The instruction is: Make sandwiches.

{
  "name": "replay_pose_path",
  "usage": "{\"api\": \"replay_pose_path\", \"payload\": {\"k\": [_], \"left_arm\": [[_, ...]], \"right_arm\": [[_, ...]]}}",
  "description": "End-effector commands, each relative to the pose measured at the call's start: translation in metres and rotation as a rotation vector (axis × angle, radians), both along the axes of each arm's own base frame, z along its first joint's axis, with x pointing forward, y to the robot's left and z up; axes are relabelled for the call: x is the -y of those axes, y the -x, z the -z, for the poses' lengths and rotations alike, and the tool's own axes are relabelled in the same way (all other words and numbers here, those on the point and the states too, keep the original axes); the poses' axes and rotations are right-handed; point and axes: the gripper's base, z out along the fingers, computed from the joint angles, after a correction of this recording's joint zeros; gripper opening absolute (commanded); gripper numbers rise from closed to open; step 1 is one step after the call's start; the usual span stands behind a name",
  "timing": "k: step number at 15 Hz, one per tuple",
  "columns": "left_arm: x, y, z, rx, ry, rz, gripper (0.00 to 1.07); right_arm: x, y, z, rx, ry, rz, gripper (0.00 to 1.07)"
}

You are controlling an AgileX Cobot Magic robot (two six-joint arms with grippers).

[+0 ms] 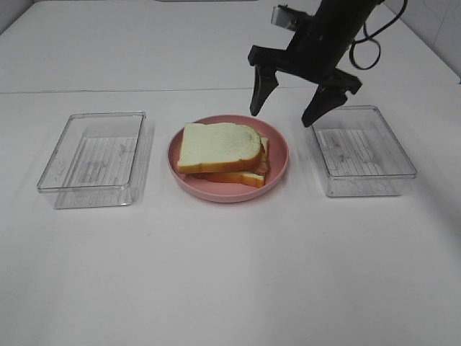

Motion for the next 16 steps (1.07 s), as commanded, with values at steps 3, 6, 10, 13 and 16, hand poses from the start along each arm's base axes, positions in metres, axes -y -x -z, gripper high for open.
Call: {"api": "replay_pose_path", "payload": {"k": [3,6,10,13,16], "left_arm": [[-0.001,0.002,0.001,0.02,0.017,0.005,0.84],[-0.001,0.002,0.001,0.02,0.017,0.005,0.84],[-0.001,0.002,0.001,0.02,0.017,0.005,0.84],[-0.001,0.002,0.001,0.02,0.017,0.005,0.84],[-0.001,0.002,0.001,0.02,0.017,0.005,0.84]], "right_arm": [[0.025,0.029,-0.074,0.135,0.152,-0.063,0.83],[0.032,0.052,-0.123,0.254,0.126,-0.053,0.83],[0.047,0.101,-0.186,0.42,0.086,-0.069,0.83],[0.071,0.179,-0.177,0.384,0.112,-0.138,0.83],[0.088,0.232,-0.147,0.329,0.131,-0.173,0.83]]}}
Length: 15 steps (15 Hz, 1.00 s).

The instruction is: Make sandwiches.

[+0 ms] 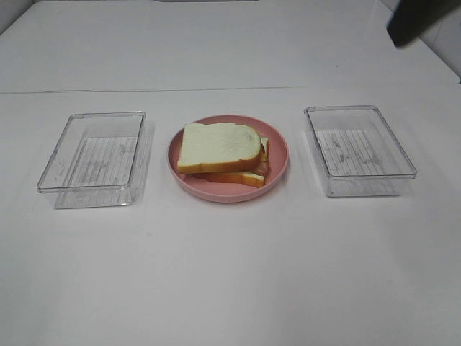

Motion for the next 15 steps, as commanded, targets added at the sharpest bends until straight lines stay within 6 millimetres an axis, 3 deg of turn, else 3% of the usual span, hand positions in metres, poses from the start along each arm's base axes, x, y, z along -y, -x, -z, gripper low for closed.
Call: {"api": "replay_pose_path", "payload": {"k": [1,3,4,6,9,12,13,15], "left_arm": [[-0.001,0.002,0.001,0.02,0.017,0.005,0.84],[-0.001,0.002,0.001,0.02,0.017,0.005,0.84],[-0.001,0.002,0.001,0.02,0.017,0.005,0.84],[-0.001,0.002,0.001,0.02,0.017,0.005,0.84],[-0.001,0.002,0.001,0.02,0.017,0.005,0.84],[0.0,0.002,0.001,0.021,0.015,0.009,0.84],[0.0,0.002,0.001,0.021,0.013,0.013,0.84],[0.0,0.002,0.001,0.021,0.013,0.013,0.84]], "right_arm": [[0.013,0.041,0.023,-0.086,0.053,-0.051,0.83],[0.026,0.082,0.056,-0.102,0.069,-0.074,0.83],[0.037,0.118,0.08,-0.067,0.077,-0.109,0.83],[0.047,0.148,0.101,-0.013,0.076,-0.141,0.83],[0.057,0.179,0.112,0.117,0.047,-0.138,0.83],[0.065,0.205,0.106,0.34,-0.003,-0.121,0.83],[0.067,0.21,0.109,0.453,-0.034,-0.105,0.83],[0.07,0.214,0.109,0.488,-0.035,-0.093,0.83]]}}
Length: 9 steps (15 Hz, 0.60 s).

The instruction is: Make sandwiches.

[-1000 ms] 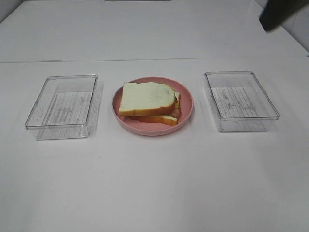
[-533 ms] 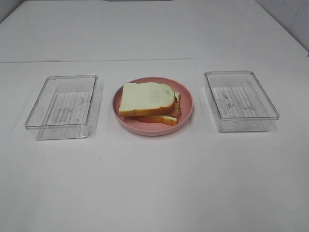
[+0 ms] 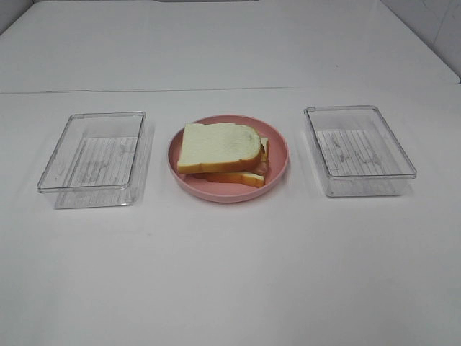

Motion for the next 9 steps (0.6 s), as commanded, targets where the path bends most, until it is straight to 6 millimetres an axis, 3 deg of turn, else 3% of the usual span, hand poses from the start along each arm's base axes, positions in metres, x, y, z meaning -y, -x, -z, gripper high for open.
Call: {"api": "replay_pose_path", "payload": {"k": [1,9], "left_arm": [[-0.0003,0.0024,0.0008,0.02,0.015,0.009,0.84],[-0.0003,0.0024,0.0008,0.02,0.015,0.009,0.84]], "right_arm": [[0.0041,0.0055,0.0002,0.084,-0.003,0.012,0.83],[0.0037,0.0049,0.0001,0.078,-0.004,0.011,0.83]]}}
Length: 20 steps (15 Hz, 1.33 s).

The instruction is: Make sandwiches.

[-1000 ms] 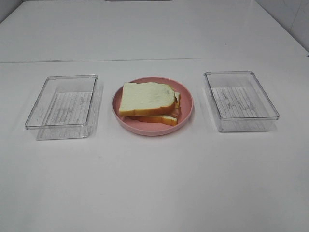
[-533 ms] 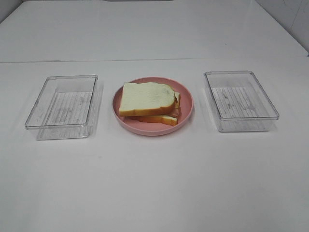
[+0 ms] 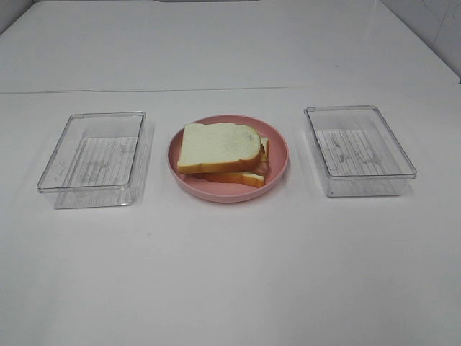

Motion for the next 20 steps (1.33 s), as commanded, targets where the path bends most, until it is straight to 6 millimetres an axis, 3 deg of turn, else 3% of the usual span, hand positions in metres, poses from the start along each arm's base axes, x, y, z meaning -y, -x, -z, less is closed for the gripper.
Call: {"api": "replay_pose_path", "payload": {"k": [1,3,9,16,20], "left_arm": [[0.0,0.002,0.001,0.02,0.015,0.009,0.84],[0.0,0.003,0.001,0.022,0.012,-0.03,0.84],[0.003,0.005,0.001,0.024,0.008,-0.411,0.84],[0.003,0.005,0.001,0.026,0.008,-0.435,0.84],[0.003,0.005,0.001,0.022,0.007,-0.435,0.84]], "right_arm": [[0.0,0.0,0.0,0.011,0.002,0.0,0.83],[0.0,0.0,0.0,0.011,-0.001,0.035,0.83],[0.001,-0.004,0.0,0.012,-0.001,0.337,0.83],[0.0,0.015,0.001,0.135,-0.018,0.335,0.83],[0.0,0.014,0.001,0.133,-0.019,0.334,0.83]]}}
